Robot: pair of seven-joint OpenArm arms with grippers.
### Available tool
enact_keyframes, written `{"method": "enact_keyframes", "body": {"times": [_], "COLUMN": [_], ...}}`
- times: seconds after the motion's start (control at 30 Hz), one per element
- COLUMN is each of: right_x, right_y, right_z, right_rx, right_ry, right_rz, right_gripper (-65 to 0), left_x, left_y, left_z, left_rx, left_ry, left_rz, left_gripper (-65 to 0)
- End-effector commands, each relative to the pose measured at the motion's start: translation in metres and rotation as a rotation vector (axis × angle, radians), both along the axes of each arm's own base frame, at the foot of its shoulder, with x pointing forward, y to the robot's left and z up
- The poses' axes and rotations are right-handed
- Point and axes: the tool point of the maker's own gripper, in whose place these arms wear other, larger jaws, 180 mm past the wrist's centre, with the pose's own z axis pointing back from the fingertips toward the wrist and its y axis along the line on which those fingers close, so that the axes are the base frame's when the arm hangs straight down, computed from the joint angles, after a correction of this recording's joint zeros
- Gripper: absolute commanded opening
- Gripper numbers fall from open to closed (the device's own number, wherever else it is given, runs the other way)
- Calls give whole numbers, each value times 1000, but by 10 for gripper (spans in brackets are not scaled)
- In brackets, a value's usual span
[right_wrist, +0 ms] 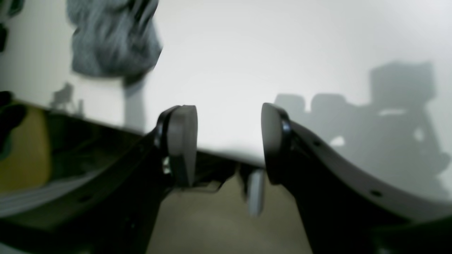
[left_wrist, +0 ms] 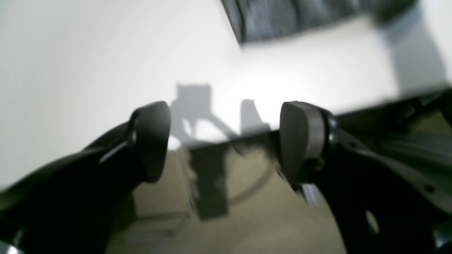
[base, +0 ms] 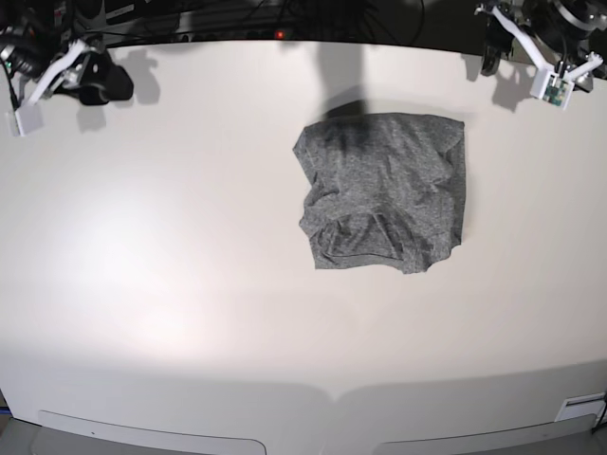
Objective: Fold the T-shirt properly
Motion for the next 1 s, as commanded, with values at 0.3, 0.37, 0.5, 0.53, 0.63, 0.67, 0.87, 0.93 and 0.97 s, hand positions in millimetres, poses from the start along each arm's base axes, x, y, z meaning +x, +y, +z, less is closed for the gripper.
{"method": "enact_keyframes", "body": {"times": [0.3, 0.37, 0.5, 0.53, 0.63, 0.67, 0.87, 0.93, 0.97], "right_x": [-125, -148, -170, -173, -193, -201, -244, -250, -249], "right_y": [38, 48, 61, 62, 64, 63, 46, 38, 35], "right_z": [-13, -21, -62, -76, -122, -136, -211, -230, -239], "right_rx": [113, 145, 132, 113, 41, 17, -76, -97, -104], "right_ry": [348, 437, 533, 547, 623, 655, 840, 887, 904], "right_rz": [-1, 16, 38, 54, 153, 194, 347, 355, 355], "right_gripper": [-360, -360, -360, -360, -360, -360, -360, -360, -360], "left_x": [-100, -122, -155, -161, -176, -179, -206, -207, -205], "left_y": [-7, -2, 19, 25, 51, 59, 86, 85, 83], "left_z": [-21, -37, -83, -97, -140, -154, -226, -241, -247], "left_rx": [-47, -67, -132, -145, -153, -151, -119, -127, -136], "left_ry": [256, 315, 359, 368, 415, 426, 545, 561, 553], "left_rz": [-20, -21, 54, 80, 192, 233, 397, 438, 458], "left_gripper": [-200, -200, -200, -200, -200, -200, -200, -200, -200]}}
